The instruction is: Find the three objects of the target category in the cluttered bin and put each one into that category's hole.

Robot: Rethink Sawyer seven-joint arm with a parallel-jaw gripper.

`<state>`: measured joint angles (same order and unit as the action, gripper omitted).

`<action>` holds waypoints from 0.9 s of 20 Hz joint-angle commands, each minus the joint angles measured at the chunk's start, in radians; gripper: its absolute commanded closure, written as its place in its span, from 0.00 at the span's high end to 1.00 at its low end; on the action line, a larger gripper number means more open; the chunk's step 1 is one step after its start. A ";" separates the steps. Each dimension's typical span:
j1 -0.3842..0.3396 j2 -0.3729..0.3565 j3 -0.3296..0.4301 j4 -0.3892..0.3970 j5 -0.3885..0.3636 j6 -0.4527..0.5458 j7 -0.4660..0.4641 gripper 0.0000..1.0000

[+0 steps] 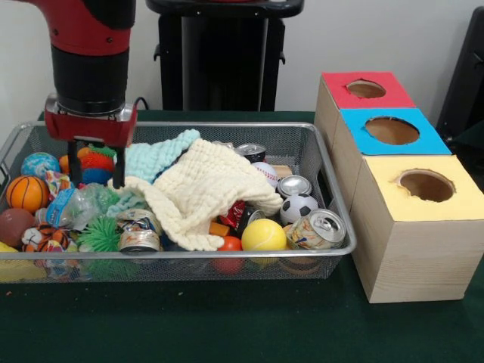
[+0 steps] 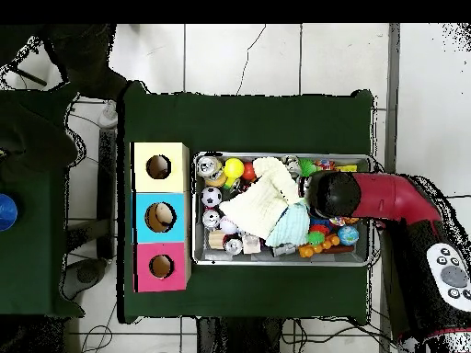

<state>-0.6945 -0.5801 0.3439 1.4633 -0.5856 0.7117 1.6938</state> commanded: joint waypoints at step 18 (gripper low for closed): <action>-0.158 -0.007 0.036 0.180 0.154 -0.065 0.026 1.00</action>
<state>-0.8395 -0.5482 0.3454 1.5092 -0.4722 0.6586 1.6938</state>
